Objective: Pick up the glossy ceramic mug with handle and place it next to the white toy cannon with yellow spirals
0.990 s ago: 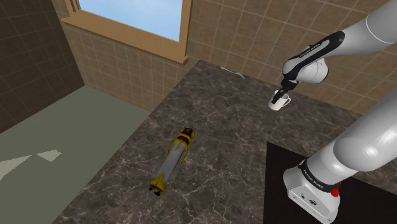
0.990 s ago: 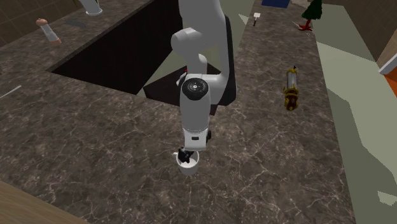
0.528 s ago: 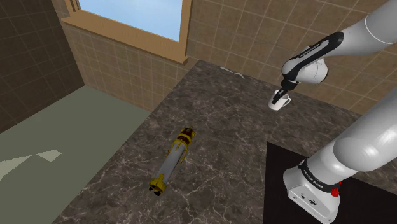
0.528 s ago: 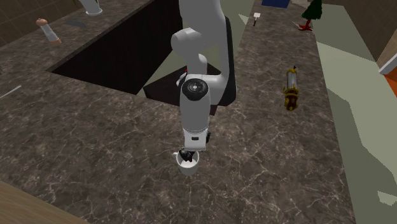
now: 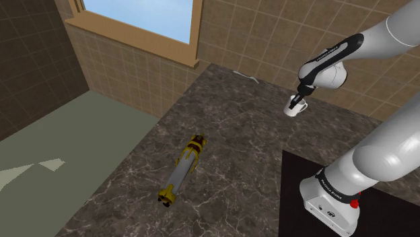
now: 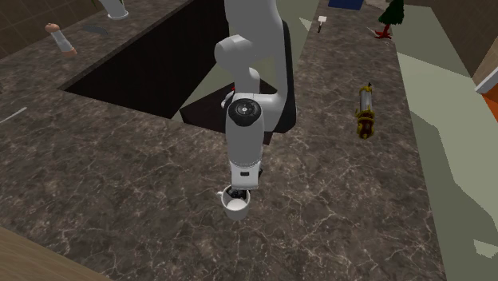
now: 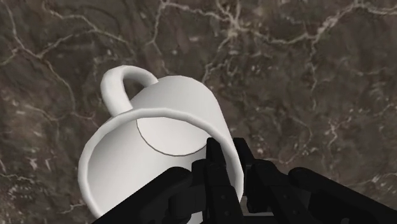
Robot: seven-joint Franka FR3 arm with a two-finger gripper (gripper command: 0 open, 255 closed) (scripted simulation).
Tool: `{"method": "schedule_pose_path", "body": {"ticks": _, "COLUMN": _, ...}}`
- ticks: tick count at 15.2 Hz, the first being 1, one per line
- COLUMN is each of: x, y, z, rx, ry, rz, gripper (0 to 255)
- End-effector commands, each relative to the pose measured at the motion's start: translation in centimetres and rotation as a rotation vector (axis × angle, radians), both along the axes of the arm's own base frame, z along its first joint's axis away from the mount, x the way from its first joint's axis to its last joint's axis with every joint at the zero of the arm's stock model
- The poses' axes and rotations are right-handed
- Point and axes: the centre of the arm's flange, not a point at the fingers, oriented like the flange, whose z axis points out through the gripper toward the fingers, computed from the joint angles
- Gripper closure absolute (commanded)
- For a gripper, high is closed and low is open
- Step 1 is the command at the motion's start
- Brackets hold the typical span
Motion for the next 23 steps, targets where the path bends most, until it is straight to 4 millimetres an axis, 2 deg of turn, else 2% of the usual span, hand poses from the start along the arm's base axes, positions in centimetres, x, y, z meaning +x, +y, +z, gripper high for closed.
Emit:
{"method": "schedule_pose_path", "body": {"ticks": 1, "x": 0.0, "y": 0.0, "z": 0.0, "rx": 0.000, "ry": 0.000, "rz": 0.000, "gripper": 255}}
{"method": "schedule_pose_path", "body": {"ticks": 23, "x": 0.0, "y": 0.0, "z": 11.6, "rx": 0.000, "ry": 0.000, "rz": 0.000, "gripper": 255}}
